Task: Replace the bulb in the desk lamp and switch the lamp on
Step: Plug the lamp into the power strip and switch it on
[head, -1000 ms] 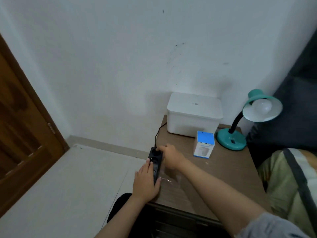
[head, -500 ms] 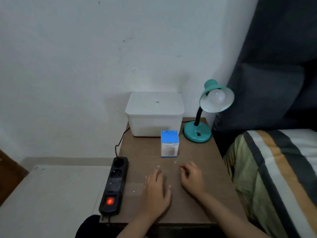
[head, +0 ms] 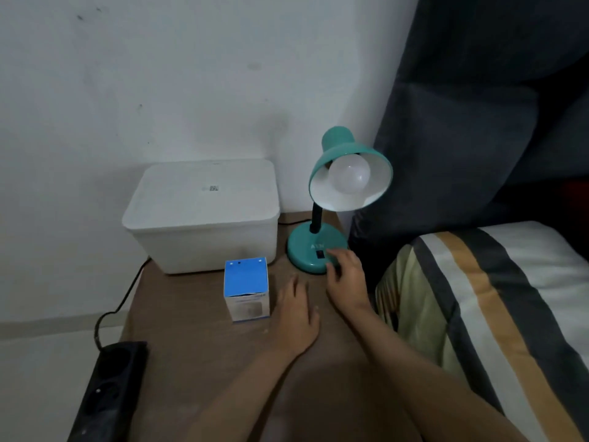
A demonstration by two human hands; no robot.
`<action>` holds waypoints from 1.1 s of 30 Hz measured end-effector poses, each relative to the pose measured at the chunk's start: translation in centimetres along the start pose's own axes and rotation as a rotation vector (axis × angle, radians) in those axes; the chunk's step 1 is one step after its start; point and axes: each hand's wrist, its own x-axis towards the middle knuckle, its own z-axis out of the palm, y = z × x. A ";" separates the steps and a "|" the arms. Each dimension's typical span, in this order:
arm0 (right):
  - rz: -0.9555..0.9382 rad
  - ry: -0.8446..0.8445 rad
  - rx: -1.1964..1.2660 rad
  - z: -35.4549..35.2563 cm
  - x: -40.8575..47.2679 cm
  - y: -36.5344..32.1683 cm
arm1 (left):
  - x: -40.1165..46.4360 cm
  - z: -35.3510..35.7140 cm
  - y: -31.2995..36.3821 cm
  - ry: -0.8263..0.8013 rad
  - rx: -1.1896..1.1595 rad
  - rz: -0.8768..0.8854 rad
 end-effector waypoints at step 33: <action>0.004 -0.037 -0.041 0.7 0.1 0.6 | 3.3 1.5 -0.2 0.004 0.205 -0.002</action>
